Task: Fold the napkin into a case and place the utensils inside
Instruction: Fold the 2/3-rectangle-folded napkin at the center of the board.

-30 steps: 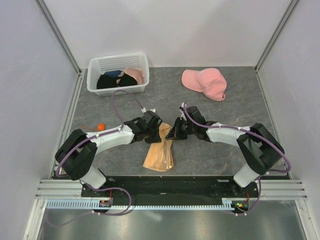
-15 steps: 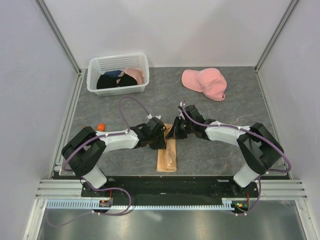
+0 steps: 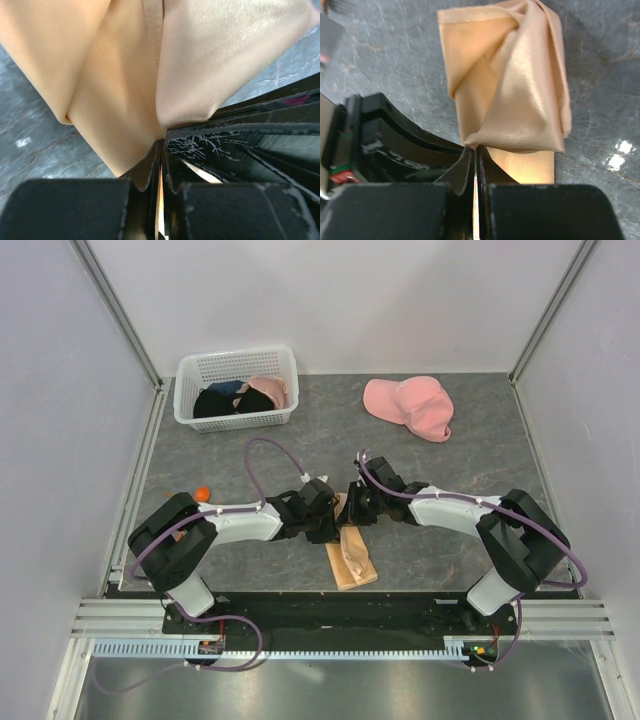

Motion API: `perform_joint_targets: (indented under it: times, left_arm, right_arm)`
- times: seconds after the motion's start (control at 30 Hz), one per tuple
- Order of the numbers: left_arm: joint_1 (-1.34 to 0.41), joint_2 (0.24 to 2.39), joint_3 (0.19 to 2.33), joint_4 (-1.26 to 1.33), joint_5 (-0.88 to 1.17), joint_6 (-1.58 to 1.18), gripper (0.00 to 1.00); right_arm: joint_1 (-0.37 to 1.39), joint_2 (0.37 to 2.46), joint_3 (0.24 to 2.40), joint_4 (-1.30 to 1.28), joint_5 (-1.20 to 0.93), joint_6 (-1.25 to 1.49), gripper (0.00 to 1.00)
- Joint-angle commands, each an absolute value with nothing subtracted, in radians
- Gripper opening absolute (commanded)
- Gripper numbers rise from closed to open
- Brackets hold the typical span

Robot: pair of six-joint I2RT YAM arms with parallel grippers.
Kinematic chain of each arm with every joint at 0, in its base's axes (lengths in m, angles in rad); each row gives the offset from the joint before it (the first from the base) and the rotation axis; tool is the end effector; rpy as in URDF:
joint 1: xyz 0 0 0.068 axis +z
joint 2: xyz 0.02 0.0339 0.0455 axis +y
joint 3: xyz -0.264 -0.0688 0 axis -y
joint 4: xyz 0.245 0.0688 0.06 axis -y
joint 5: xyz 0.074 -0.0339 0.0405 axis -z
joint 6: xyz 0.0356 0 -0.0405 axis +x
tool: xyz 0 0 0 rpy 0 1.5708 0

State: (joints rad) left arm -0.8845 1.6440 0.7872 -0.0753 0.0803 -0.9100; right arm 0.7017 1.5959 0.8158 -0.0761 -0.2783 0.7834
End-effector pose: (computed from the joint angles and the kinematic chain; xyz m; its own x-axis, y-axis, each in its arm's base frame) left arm 0.1945 -0.2419 0.1430 -0.9450 -0.0883 -0.3150 0.0902 0.8553 -0.5102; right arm 0.2334 0.2101 0.1660 -0.9438 0.0907 -0.3179 -0.1301 0.7821 0.6095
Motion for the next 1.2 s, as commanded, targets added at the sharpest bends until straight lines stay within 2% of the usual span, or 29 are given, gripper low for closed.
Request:
perform_joint_targets:
  times: [0.0,0.23,0.67,0.9,1.0,1.07,1.1,1.17]
  left_arm:
    - [-0.89,1.582,0.787,-0.188,0.02,-0.923,0.07]
    - [-0.824,1.539,0.808,-0.293,-0.012,-0.905,0.08]
    - [-0.813,1.655,0.801,-0.187,0.032,-0.905,0.07]
    - [-0.811,1.582,0.769,-0.189,0.038,-0.9,0.07]
    - [-0.811,1.514,0.753,-0.218,0.044,-0.891,0.08]
    - [-0.811,1.459,0.73,-0.219,0.058,-0.885,0.1]
    - [-0.811,1.445,0.726,-0.221,0.086,-0.879,0.18]
    - [-0.813,1.422,0.712,-0.221,0.116,-0.87,0.26]
  right_arm:
    - [0.724,1.571,0.801,-0.086,-0.265,0.747,0.0]
    - [0.736,1.578,0.813,-0.091,-0.264,0.735,0.0]
    - [0.814,1.606,0.857,-0.119,-0.157,0.801,0.0]
    - [0.834,1.658,0.888,-0.127,-0.083,0.776,0.0]
    - [0.834,1.687,0.903,-0.123,-0.081,0.77,0.04]
    - [0.833,1.698,0.914,-0.121,-0.092,0.781,0.04]
    - [0.833,1.704,0.92,-0.121,-0.094,0.794,0.04]
    - [0.833,1.703,0.925,-0.123,-0.089,0.816,0.04]
